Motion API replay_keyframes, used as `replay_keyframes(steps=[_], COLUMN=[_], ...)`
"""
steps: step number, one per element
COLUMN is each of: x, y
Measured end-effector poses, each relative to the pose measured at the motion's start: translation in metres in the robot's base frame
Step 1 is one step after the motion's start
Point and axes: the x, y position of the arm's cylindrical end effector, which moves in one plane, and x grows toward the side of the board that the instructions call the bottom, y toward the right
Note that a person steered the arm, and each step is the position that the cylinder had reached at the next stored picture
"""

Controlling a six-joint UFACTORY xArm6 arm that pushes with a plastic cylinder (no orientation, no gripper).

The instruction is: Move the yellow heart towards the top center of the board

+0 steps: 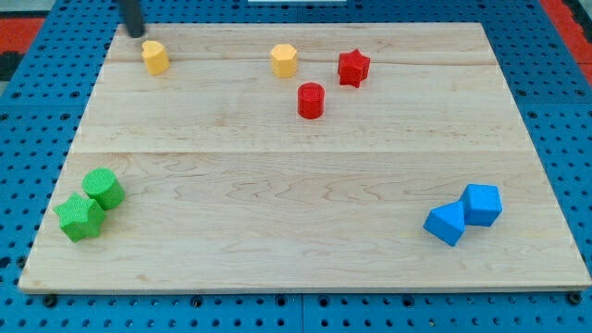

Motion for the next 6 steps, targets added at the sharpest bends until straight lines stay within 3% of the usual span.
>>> replay_keyframes(steps=[1,2,4,6], x=[0.05,0.062,0.05,0.076], y=[0.037,0.09,0.102,0.141])
